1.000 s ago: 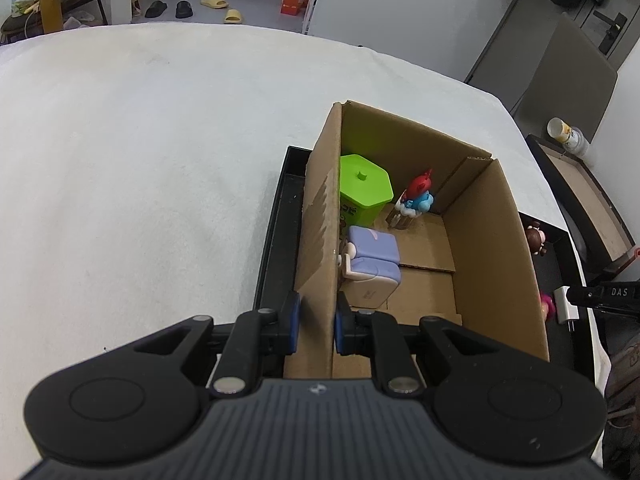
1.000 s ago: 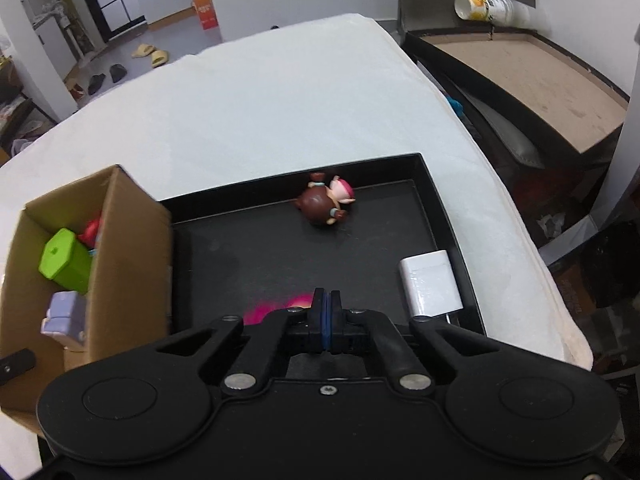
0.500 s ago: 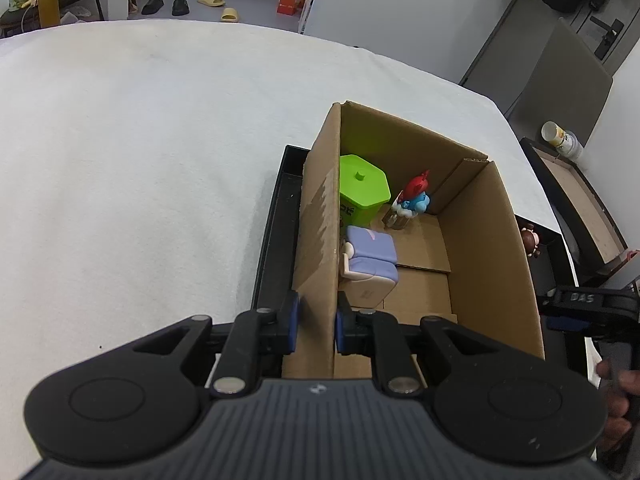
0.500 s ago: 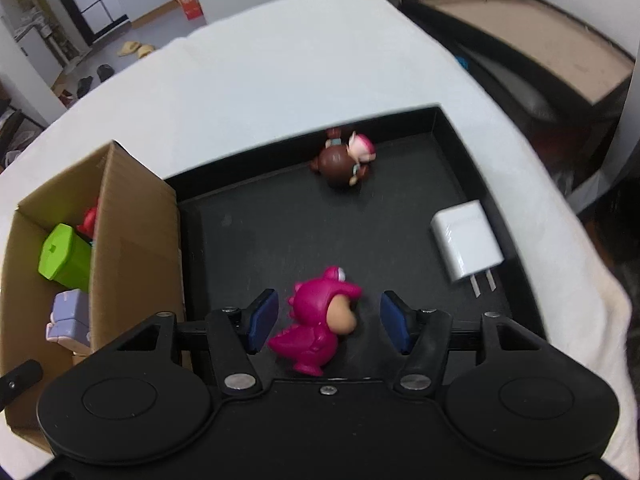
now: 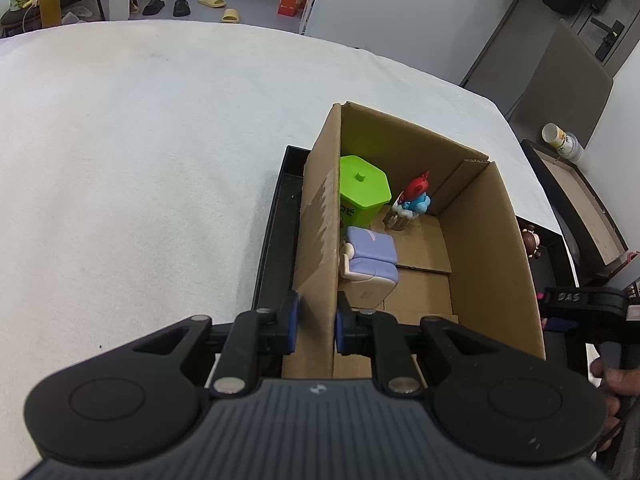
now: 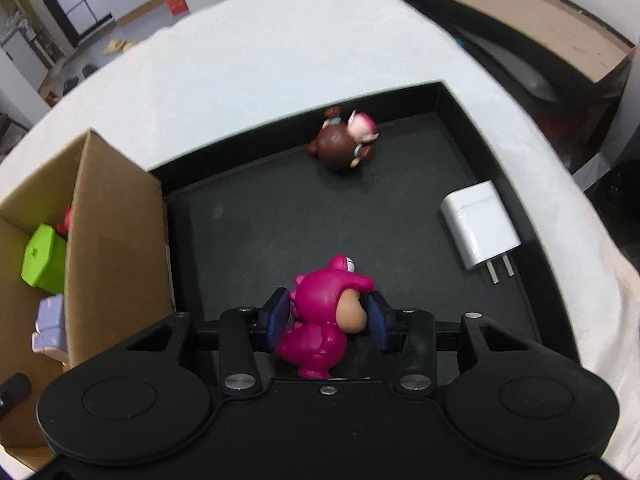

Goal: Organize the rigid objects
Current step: 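Carry the pink figure into the box and open the right tool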

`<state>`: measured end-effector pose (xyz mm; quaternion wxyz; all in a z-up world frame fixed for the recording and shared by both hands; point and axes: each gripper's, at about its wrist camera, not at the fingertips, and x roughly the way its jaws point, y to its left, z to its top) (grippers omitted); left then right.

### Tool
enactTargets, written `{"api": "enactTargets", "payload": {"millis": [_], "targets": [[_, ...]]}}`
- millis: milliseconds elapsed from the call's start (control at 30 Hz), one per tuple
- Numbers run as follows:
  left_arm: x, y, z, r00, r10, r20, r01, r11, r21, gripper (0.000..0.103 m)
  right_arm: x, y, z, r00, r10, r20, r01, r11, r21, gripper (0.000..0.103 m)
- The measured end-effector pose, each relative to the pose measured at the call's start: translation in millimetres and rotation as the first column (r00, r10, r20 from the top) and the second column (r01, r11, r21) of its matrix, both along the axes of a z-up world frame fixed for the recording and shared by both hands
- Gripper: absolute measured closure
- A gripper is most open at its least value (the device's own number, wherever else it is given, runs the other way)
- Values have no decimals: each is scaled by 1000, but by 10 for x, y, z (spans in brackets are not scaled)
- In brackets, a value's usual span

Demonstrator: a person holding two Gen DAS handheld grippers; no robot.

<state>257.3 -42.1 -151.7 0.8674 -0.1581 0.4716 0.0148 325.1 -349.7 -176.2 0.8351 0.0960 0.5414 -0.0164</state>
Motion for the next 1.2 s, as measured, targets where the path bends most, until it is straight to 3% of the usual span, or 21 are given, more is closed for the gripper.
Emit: {"api": "enactTargets", "payload": {"millis": [567, 1200], "targets": [[3, 29, -11, 1000, 8, 4, -8, 1000, -10, 87, 7, 111, 729, 988, 55, 143, -61, 997, 40, 62], [-8, 50, -15, 1000, 7, 7, -7, 1000, -29, 87, 53, 780, 1020, 955, 198, 219, -223, 970, 100, 62]]}}
